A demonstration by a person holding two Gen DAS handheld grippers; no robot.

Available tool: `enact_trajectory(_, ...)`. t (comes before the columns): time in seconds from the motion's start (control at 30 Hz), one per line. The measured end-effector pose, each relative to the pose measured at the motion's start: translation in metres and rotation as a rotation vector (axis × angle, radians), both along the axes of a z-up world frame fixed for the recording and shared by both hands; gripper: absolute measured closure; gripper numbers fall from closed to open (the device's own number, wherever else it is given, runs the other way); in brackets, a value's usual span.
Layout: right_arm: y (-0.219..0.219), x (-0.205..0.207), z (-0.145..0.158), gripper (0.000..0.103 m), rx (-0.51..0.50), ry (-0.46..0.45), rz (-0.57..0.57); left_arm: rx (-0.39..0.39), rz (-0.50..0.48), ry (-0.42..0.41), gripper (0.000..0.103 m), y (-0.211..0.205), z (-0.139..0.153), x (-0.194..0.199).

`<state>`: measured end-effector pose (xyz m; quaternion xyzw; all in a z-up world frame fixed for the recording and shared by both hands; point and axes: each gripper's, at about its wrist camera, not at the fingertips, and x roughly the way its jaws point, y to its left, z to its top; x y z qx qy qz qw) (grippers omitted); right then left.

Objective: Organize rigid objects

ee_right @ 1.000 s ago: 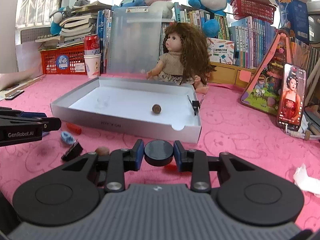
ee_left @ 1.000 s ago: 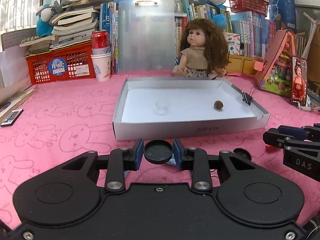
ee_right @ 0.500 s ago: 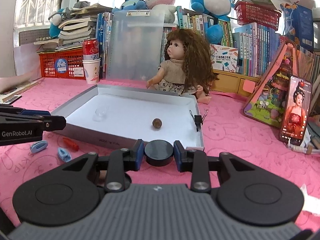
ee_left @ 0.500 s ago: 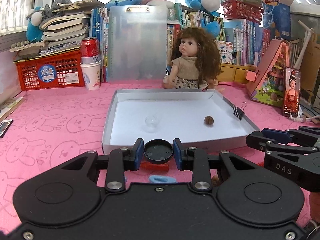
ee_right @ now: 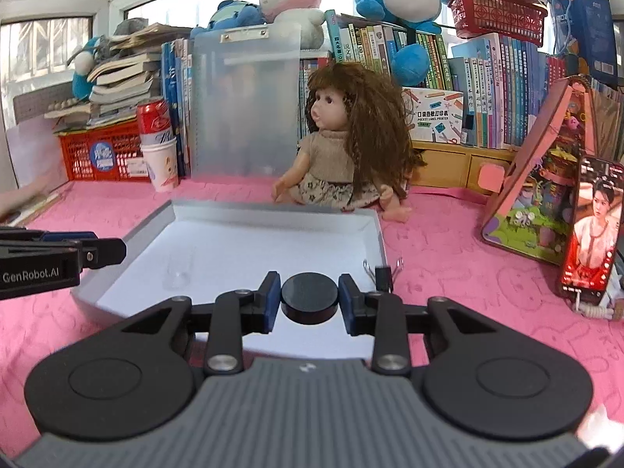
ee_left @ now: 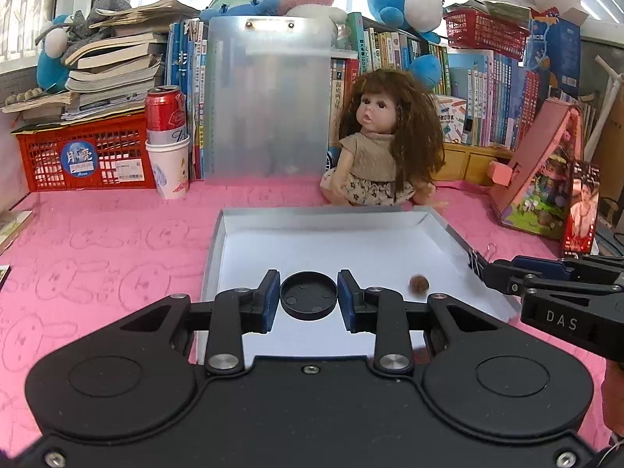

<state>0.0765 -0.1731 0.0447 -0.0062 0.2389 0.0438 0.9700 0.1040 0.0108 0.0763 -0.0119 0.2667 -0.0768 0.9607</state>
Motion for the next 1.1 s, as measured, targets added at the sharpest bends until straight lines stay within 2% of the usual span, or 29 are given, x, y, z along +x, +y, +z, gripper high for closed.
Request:
enact_trajectory(0.4, -0.009, 0.054, 0.008, 0.066, 0.050, 0.069, -0.022, -0.006, 0.026, 0.067, 0.073, 0.005, 0.003, 0.065)
enact_trajectory(0.67, -0.013, 0.095, 0.002, 0.066, 0.088, 0.157, -0.002, -0.027, 0.038, 0.145, 0.073, 0.010, -0.006, 0.109)
enact_trajectory(0.87, -0.009, 0.124, -0.007, 0.066, 0.108, 0.233, 0.004, 0.000, 0.035, 0.202, 0.073, 0.005, -0.018, 0.137)
enact_trajectory(1.1, 0.002, 0.146, -0.018, 0.066, 0.068, 0.282, 0.014, 0.007, 0.056, 0.276, 0.073, 0.002, -0.036, 0.163)
